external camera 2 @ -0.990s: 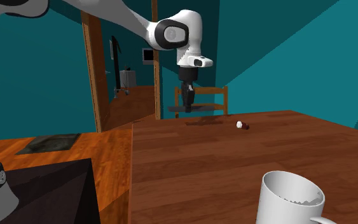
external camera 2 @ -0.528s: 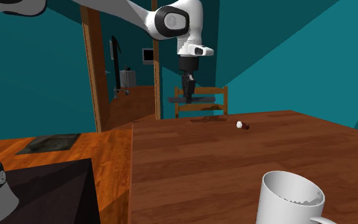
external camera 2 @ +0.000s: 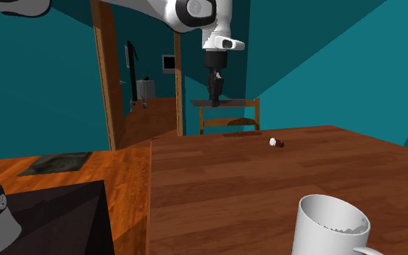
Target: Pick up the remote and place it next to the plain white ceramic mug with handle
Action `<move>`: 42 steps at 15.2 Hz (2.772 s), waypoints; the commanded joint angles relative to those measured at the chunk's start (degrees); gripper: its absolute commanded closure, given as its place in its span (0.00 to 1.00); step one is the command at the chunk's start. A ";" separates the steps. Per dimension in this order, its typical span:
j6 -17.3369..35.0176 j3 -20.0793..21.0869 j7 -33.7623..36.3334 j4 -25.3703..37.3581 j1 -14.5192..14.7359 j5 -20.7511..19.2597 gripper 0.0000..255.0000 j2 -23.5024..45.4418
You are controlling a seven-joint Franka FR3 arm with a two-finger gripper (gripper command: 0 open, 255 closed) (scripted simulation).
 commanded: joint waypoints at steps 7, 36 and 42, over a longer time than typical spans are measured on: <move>1.64 -3.21 -9.20 -9.25 -5.73 1.01 1.00 -6.88; -3.14 -18.52 -46.57 -4.10 -27.85 3.79 1.00 -3.14; 0.24 -18.67 -47.70 -6.64 -28.33 4.17 1.00 -2.17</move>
